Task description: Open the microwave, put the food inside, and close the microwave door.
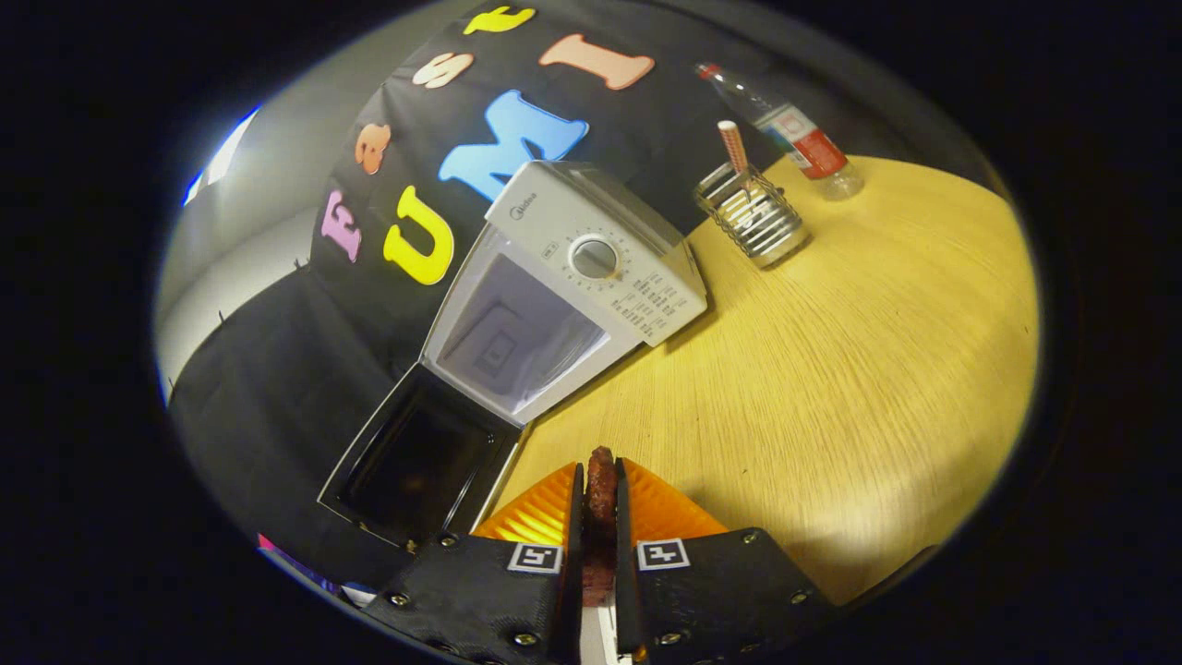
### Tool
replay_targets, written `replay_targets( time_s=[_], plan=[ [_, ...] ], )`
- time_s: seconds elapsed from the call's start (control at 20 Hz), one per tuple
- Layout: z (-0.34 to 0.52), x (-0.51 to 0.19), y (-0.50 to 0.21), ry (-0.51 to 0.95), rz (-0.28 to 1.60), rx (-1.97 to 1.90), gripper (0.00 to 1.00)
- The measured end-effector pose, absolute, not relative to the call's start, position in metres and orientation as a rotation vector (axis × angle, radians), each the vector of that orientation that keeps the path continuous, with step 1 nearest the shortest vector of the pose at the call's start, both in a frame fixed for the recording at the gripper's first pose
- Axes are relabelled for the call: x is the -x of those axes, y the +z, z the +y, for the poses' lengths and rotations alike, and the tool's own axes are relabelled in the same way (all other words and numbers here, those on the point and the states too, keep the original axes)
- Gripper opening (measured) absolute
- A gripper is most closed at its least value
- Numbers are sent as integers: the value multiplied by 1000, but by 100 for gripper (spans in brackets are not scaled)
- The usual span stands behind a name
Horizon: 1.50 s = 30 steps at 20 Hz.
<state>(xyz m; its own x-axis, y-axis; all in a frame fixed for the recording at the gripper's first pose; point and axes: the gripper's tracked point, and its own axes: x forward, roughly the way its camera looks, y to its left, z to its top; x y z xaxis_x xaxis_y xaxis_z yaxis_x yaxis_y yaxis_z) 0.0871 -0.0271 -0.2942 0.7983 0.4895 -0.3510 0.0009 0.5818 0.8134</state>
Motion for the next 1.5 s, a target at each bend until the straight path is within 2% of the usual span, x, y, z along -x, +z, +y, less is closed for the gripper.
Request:
replay_targets(
  time_s=[0.1, 0.4, 0.85, 1.15, 1.5],
  plan=[
    [-28, -86, -293, 285, 603, -962, 10],
    [-41, -84, -254, 261, 512, -917, 10],
    [23, -133, -194, 301, 405, -850, 10],
    [69, -213, -169, 173, 243, -744, 10],
    [97, -296, -207, -29, 216, -616, 10]
  ],
)
